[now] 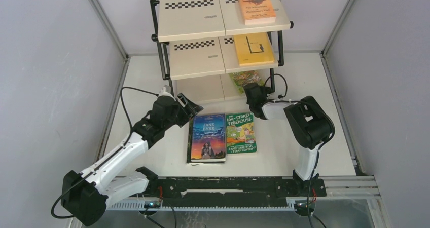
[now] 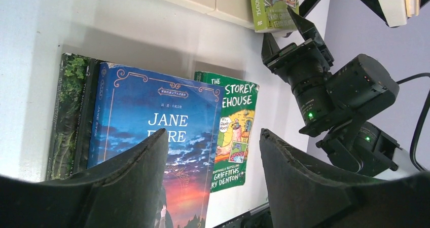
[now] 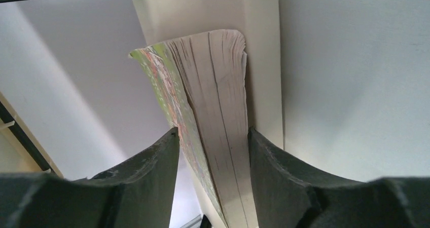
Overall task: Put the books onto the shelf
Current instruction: Place the book on the shelf, then adjust the book on the shelf.
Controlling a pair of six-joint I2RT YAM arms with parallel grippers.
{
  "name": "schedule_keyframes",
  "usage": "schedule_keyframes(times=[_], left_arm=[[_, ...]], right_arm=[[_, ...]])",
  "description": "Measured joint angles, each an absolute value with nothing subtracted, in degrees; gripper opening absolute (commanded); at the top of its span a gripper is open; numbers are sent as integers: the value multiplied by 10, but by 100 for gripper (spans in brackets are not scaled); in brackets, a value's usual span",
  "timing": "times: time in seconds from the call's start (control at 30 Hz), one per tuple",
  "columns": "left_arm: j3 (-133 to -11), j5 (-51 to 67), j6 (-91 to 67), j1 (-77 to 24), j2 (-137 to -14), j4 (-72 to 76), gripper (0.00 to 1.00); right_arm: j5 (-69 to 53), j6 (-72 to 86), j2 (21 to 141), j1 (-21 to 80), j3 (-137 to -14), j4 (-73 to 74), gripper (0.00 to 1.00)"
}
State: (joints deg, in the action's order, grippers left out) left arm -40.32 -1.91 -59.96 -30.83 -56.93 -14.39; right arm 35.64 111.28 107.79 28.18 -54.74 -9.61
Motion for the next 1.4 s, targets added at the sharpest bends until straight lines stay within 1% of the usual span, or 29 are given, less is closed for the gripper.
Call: schedule_keyframes(times=[0.1,0.13,0.17,0.3,0.47,0.57,0.63,0.7,0.77,0.87,0.93,0.97,1.4], left_arm=[[-403,-19,-600,-308,-567,-146,72],[-403,-19,-600,-308,-565,-147,74],[-403,-19,-600,-307,-564,-147,74],[-403,-18,-601,-307,-559,-150,74],[-403,-13,-607,-307,-551,-152,74],[-402,-11,-616,-307,-537,-149,74],[-402,-11,-621,-307,-526,-147,74],[-401,-11,-625,-307,-515,-144,74],[-399,-11,-629,-307,-504,-141,74],[-386,-12,-634,-307,-489,-133,74],[-378,-12,-639,-307,-484,-129,74],[-374,-13,-641,-307,-483,-126,74],[-364,-13,-652,-307,-488,-103,73]], right_arm=[[350,1102,1075,281,-548,-99,65],[347,1097,1073,281,-548,-99,69],[344,1091,1070,281,-548,-98,70],[333,1060,1048,281,-534,-82,72],[320,1024,1017,284,-485,-55,73],[320,1006,988,288,-460,-44,71],[321,990,965,291,-448,-33,67],[321,971,946,294,-442,-24,59],[321,943,929,294,-442,-17,44],[318,899,907,291,-442,-12,17],[310,870,903,285,-443,-11,4],[304,856,904,283,-444,-9,0],[215,737,976,270,-502,-17,0]])
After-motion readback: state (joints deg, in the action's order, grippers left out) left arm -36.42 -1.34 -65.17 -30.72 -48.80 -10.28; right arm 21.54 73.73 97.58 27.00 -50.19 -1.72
